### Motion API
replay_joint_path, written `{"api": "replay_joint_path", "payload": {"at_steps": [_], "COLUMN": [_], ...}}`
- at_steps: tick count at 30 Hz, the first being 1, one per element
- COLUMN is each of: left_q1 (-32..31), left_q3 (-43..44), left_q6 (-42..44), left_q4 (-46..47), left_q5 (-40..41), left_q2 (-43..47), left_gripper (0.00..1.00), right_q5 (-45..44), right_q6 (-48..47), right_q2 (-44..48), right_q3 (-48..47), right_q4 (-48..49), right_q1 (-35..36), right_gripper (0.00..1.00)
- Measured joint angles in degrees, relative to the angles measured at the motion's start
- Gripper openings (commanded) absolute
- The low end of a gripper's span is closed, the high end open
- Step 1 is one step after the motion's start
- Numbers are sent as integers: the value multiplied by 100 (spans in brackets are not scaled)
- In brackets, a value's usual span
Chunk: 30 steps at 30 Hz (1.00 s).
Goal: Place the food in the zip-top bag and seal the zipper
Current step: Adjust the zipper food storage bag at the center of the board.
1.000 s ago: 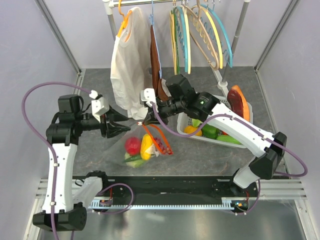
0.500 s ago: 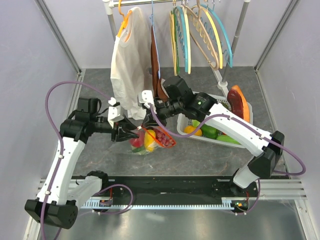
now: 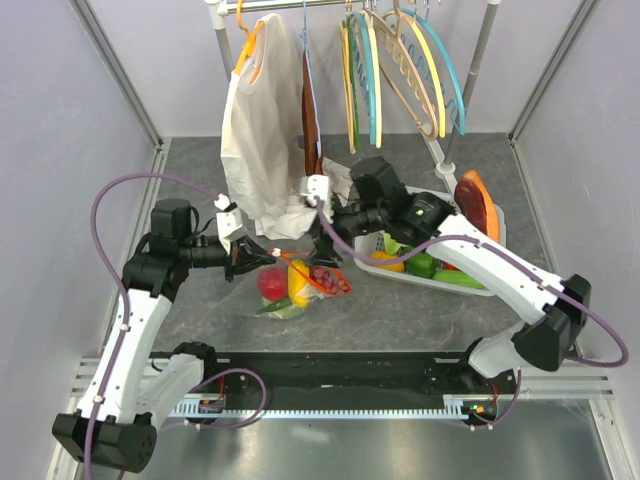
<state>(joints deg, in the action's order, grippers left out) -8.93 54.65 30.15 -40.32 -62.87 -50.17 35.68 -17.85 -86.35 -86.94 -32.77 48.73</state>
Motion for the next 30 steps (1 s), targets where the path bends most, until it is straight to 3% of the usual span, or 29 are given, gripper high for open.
{"api": "replay_joint_path", "payload": {"at_steps": [8,19,30], "left_q1": [9,13,13], "left_q3": [-13,15,15], "left_q6": [-26,-37,-50], "left_q4": [-11,4,4], "left_q5": [-20,-24,-26], "left_q2": [39,-181,-229], "left_gripper": [2,2,2], "right_q5": [-15,153,201], "right_q6": [345,168,317], "right_q2": [1080,822,551], "right_q3": [1366,2094,2457], "right_q4": [-118,-24,640], "right_q1": [-1169,-1167,-944], "right_gripper": [73,60,56]}}
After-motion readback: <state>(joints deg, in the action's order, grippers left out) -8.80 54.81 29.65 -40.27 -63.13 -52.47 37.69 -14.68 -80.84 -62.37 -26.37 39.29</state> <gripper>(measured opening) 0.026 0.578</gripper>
